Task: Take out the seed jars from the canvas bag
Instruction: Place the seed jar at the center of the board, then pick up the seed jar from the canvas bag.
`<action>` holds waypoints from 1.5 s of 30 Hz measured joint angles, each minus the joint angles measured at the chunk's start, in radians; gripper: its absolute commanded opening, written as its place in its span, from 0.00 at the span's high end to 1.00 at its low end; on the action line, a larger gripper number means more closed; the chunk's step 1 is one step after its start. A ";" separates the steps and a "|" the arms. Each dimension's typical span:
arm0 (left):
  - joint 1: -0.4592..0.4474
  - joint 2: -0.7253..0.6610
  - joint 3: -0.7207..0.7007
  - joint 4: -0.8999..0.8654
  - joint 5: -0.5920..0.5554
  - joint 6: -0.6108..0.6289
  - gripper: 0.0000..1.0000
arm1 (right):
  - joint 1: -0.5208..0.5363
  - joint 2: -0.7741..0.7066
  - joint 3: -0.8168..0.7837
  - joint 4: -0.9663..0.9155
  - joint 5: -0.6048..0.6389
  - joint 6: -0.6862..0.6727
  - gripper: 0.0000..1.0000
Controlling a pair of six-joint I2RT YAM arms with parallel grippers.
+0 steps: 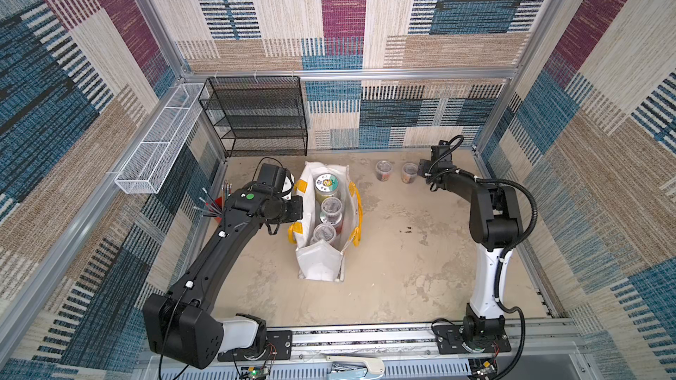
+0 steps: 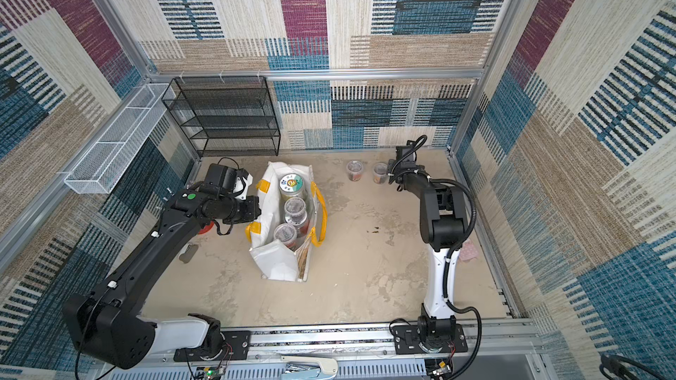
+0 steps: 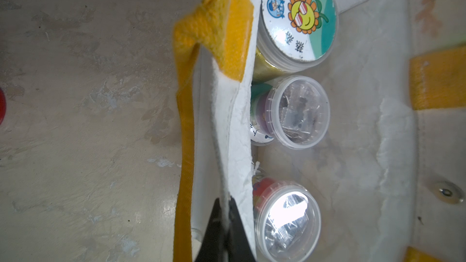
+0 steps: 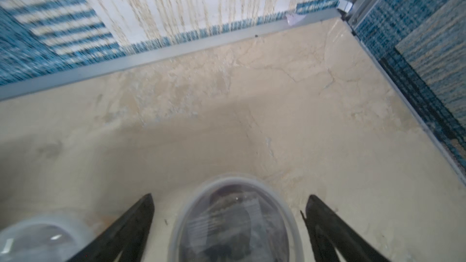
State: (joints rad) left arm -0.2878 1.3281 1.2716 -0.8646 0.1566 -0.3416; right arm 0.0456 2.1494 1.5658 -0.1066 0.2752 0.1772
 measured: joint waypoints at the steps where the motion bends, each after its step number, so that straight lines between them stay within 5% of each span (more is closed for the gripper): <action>1: 0.000 0.000 0.000 0.000 0.000 0.000 1.00 | 0.000 -0.011 0.006 -0.008 -0.006 0.001 0.01; 8: 0.000 -0.002 0.000 0.000 0.000 0.000 1.00 | 0.000 -0.103 0.061 -0.112 -0.004 0.000 0.01; 12: 0.000 -0.008 0.005 -0.003 -0.016 0.000 1.00 | 0.013 -0.293 -0.002 -0.159 -0.053 0.030 0.01; 18: 0.000 -0.015 0.016 -0.010 -0.023 0.001 1.00 | 0.254 -0.511 0.020 -0.252 -0.147 0.035 0.01; 30: 0.000 -0.015 0.020 -0.018 -0.027 0.001 1.00 | 0.748 -0.311 0.528 -0.616 -0.180 0.027 0.06; 35: 0.000 -0.019 0.018 -0.018 -0.026 0.001 1.00 | 0.813 -0.224 0.611 -0.716 -0.187 0.028 0.06; 45: 0.000 -0.023 0.005 -0.008 -0.026 0.003 1.00 | 0.824 -0.207 0.486 -0.740 -0.212 0.050 0.04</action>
State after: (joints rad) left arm -0.2878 1.3048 1.2770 -0.8722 0.1307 -0.3382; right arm 0.8692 1.9427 2.0521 -0.8467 0.0631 0.2272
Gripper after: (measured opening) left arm 0.060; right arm 0.956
